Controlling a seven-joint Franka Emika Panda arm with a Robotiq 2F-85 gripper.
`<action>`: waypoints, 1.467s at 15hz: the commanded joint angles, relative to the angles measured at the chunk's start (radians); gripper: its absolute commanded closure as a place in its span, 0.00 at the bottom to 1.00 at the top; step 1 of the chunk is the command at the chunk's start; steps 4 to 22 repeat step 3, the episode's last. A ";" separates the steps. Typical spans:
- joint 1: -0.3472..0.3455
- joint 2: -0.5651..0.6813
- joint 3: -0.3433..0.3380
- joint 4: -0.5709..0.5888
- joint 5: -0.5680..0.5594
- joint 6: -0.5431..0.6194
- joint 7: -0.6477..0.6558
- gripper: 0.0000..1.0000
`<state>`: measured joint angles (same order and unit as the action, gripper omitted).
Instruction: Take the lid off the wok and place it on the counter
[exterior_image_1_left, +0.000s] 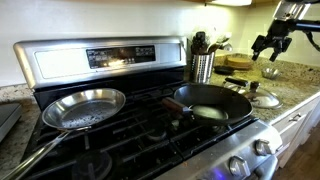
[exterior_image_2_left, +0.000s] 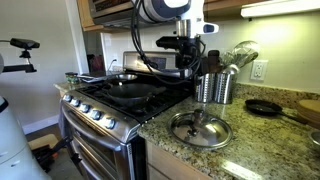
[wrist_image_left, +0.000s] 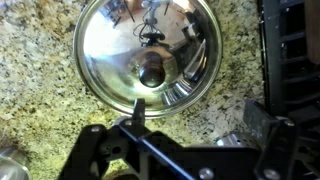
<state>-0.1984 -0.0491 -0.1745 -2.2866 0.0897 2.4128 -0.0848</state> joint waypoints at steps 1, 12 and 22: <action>0.011 -0.029 -0.001 0.001 -0.004 -0.034 0.007 0.00; 0.019 -0.071 0.007 -0.002 -0.005 -0.069 0.015 0.00; 0.019 -0.071 0.007 -0.002 -0.005 -0.069 0.015 0.00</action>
